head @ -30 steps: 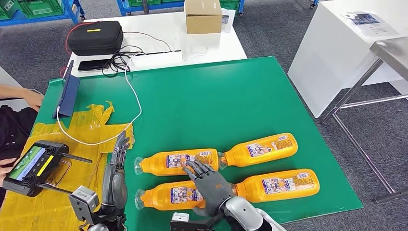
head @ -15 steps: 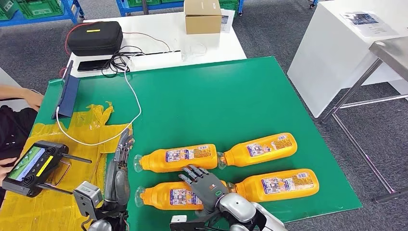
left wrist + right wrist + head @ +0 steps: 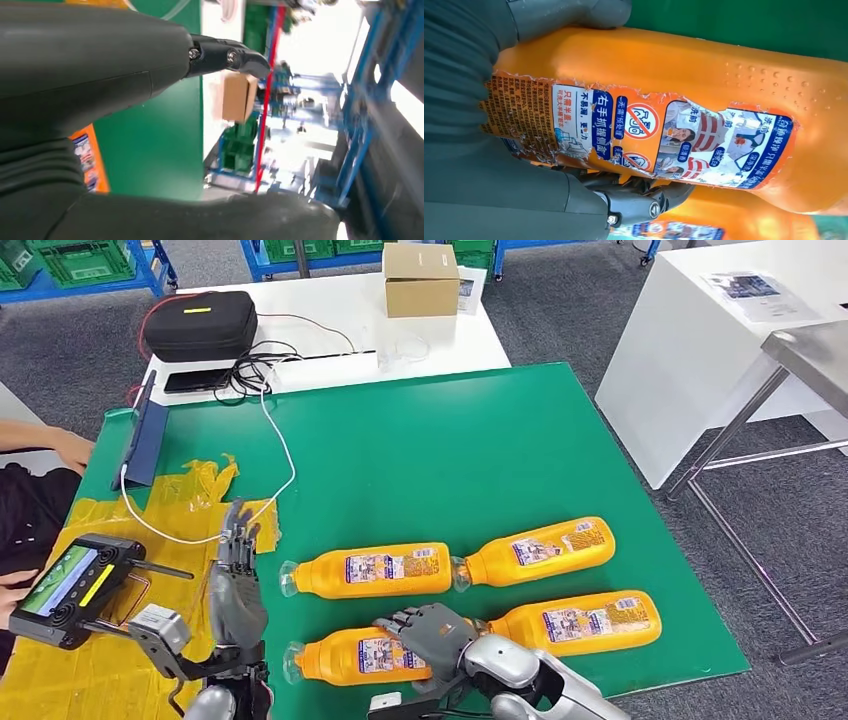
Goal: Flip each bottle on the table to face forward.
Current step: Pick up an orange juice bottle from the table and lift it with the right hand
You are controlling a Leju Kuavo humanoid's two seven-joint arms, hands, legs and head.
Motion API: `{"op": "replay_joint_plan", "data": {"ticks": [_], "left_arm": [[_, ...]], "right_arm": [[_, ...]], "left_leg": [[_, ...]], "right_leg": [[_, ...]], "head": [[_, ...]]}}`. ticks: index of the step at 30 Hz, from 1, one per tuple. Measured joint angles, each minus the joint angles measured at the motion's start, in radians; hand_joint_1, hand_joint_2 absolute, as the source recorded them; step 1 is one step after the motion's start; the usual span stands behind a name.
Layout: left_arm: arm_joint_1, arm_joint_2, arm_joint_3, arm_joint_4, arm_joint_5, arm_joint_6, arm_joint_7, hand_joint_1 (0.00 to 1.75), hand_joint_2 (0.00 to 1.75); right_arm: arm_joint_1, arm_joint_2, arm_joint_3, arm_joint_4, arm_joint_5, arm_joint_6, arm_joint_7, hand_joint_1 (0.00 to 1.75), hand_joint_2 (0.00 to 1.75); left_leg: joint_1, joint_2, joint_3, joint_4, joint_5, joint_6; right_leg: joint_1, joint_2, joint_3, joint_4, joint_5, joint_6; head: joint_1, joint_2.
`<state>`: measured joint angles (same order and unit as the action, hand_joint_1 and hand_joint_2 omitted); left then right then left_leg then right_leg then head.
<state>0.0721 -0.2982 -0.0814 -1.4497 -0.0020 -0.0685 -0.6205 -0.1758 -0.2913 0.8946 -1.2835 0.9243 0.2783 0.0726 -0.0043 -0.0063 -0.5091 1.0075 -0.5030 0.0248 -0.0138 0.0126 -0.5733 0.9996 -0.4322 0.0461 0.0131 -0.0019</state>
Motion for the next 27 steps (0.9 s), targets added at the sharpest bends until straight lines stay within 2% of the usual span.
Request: {"op": "replay_joint_plan", "data": {"ticks": [5, 7, 9, 13, 16, 20, 23, 27], "left_arm": [[0.009, -0.009, 0.013, -0.025, 0.069, 0.058, 0.006, 0.0, 0.0], [0.013, -0.011, 0.017, -0.036, 0.09, 0.078, 0.002, 0.0, 0.87], [0.023, -0.015, 0.023, -0.053, 0.12, 0.103, -0.006, 0.0, 1.75], [0.058, -0.019, 0.041, -0.11, 0.18, 0.14, -0.011, 0.0, 1.75], [0.08, -0.02, 0.05, -0.144, 0.199, 0.143, -0.008, 0.0, 1.75], [0.112, -0.021, 0.056, -0.171, 0.253, 0.093, 0.032, 0.0, 1.75], [0.141, -0.021, 0.06, -0.183, 0.275, 0.04, 0.052, 0.0, 1.75], [0.168, -0.021, 0.066, -0.191, 0.272, 0.007, 0.067, 0.0, 1.75]], "right_arm": [[0.03, -0.007, -0.009, -0.01, -0.024, -0.06, 0.06, 1.75, 1.75], [0.044, -0.002, -0.018, -0.01, -0.053, -0.105, 0.082, 1.75, 1.75], [0.069, 0.018, -0.039, -0.009, -0.113, -0.191, 0.108, 1.75, 1.75], [0.145, 0.089, -0.103, -0.028, -0.278, -0.413, 0.132, 1.75, 1.75], [0.195, 0.125, -0.126, -0.062, -0.332, -0.477, 0.124, 1.75, 1.75], [0.272, 0.156, -0.161, -0.134, -0.421, -0.571, 0.03, 1.75, 1.75], [0.33, 0.173, -0.181, -0.219, -0.427, -0.637, -0.023, 1.75, 1.75], [0.376, 0.185, -0.19, -0.338, -0.41, -0.677, -0.037, 1.75, 1.75]], "left_leg": [[0.0, 0.0, 0.008, -0.001, -0.004, 0.002], [0.001, 0.0, 0.01, -0.001, -0.004, 0.003], [0.001, 0.0, 0.01, -0.001, -0.005, 0.003], [0.002, 0.002, 0.009, -0.001, -0.005, 0.003], [0.002, 0.002, 0.005, -0.001, -0.005, 0.003], [0.003, 0.0, -0.002, -0.001, -0.005, 0.003], [0.003, 0.001, -0.005, -0.001, -0.005, 0.003], [0.003, 0.0, -0.007, -0.001, -0.005, 0.003]], "right_leg": [[0.0, 0.0, 0.008, -0.004, -0.003, 0.003], [0.001, 0.0, 0.013, -0.006, -0.003, 0.003], [0.001, 0.0, 0.019, -0.007, -0.003, 0.003], [0.001, 0.002, 0.022, -0.008, -0.002, 0.004], [0.002, 0.002, 0.018, -0.008, -0.002, 0.004], [0.002, 0.001, 0.013, -0.008, -0.002, 0.004], [0.002, 0.001, 0.01, -0.008, -0.002, 0.004], [0.002, 0.001, 0.007, -0.008, -0.002, 0.004]], "head": [[0.0, 0.0], [0.0, 0.0], [0.001, 0.0], [0.001, 0.0], [0.0, 0.0], [0.0, 0.0], [0.0, 0.0], [0.001, 0.0]]}}
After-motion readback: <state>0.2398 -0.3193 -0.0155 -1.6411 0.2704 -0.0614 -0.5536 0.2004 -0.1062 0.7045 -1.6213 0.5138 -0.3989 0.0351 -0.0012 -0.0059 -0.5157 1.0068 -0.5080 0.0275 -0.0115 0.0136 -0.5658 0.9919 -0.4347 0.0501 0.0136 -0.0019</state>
